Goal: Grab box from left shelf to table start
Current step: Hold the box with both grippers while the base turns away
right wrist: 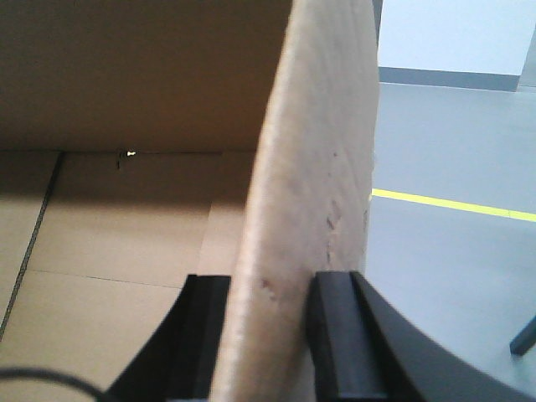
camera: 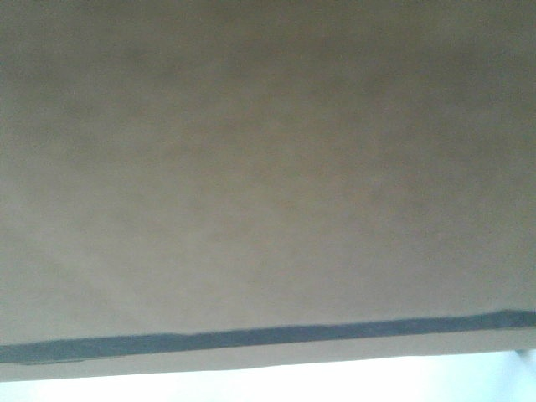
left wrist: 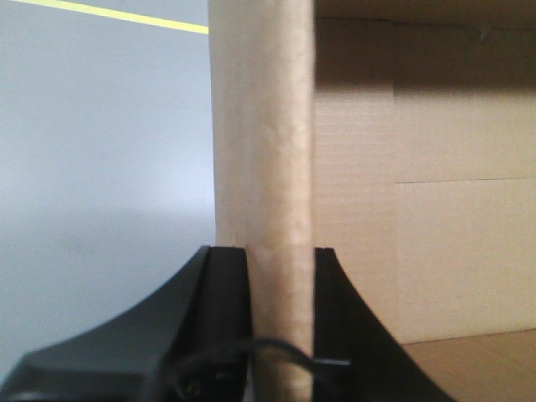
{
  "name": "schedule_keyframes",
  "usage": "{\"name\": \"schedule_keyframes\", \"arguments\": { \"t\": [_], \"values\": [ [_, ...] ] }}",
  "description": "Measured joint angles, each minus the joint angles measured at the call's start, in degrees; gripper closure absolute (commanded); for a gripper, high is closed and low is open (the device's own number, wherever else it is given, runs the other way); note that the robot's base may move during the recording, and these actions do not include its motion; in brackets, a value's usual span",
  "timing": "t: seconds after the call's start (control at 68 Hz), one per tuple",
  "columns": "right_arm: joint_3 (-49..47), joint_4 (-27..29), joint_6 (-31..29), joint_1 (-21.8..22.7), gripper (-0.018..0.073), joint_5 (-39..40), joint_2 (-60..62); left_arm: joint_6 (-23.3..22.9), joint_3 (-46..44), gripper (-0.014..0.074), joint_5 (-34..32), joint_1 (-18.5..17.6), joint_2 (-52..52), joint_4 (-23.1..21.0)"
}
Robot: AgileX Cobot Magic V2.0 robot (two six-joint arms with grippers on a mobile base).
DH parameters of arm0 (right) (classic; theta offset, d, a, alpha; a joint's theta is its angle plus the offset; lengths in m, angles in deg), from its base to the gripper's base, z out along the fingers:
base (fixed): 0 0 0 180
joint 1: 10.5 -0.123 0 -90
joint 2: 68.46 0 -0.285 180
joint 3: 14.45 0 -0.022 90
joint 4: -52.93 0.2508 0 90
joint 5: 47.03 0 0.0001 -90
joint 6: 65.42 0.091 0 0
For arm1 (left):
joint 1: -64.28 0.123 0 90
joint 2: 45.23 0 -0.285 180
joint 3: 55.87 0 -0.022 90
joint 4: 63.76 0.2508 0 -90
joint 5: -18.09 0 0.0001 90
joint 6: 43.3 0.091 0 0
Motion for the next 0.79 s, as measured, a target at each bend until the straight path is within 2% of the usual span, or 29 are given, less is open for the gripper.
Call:
{"name": "schedule_keyframes", "arguments": {
  "t": [0.795],
  "values": [
    [0.0,0.1,0.0,0.0,0.05,0.0,0.0,0.0,0.1,0.0696,0.0,0.0,0.0,0.0]
  ]
}}
